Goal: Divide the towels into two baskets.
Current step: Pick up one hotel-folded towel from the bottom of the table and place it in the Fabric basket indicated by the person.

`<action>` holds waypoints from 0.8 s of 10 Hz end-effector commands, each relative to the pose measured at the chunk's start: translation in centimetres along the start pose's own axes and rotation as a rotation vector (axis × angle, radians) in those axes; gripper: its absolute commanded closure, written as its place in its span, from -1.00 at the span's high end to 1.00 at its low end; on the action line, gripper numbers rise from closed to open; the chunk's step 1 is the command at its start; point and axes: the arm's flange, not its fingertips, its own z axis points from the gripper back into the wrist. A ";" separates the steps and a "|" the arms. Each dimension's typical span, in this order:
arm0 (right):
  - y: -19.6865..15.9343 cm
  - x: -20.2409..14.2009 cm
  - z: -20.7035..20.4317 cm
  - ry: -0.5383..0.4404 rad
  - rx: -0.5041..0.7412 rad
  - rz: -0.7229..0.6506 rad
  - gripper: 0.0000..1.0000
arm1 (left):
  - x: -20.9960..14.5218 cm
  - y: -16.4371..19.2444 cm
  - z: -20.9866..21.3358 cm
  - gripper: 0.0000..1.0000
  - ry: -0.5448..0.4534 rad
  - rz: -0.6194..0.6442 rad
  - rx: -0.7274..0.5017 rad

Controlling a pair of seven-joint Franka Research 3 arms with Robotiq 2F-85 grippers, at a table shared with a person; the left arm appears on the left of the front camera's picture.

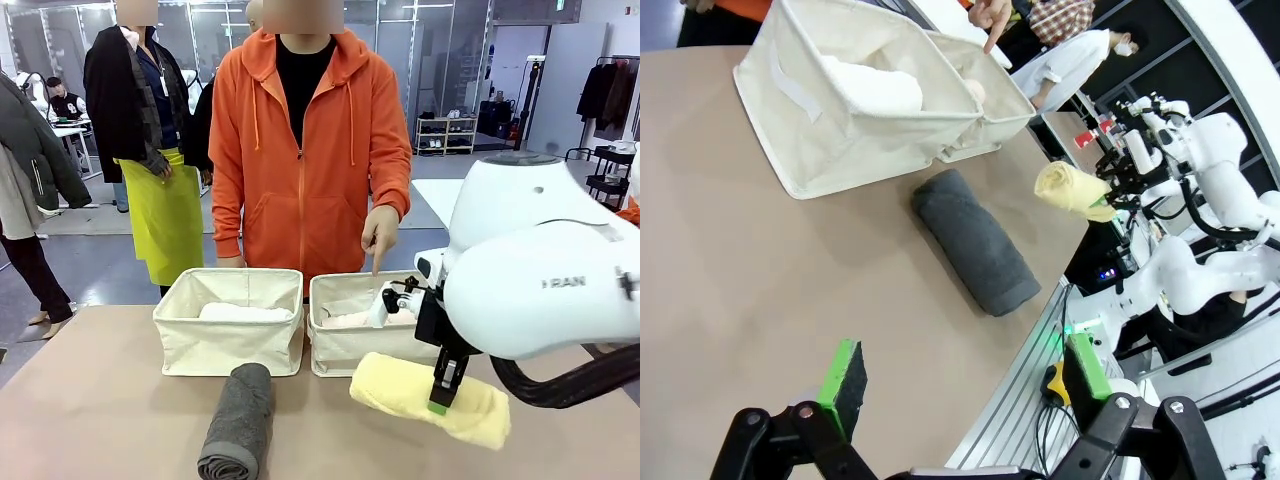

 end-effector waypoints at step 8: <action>-3.3 3.7 0.5 -0.063 -0.183 0.274 -0.26 | -0.2 -0.3 0.4 1.00 0.001 -0.002 -0.014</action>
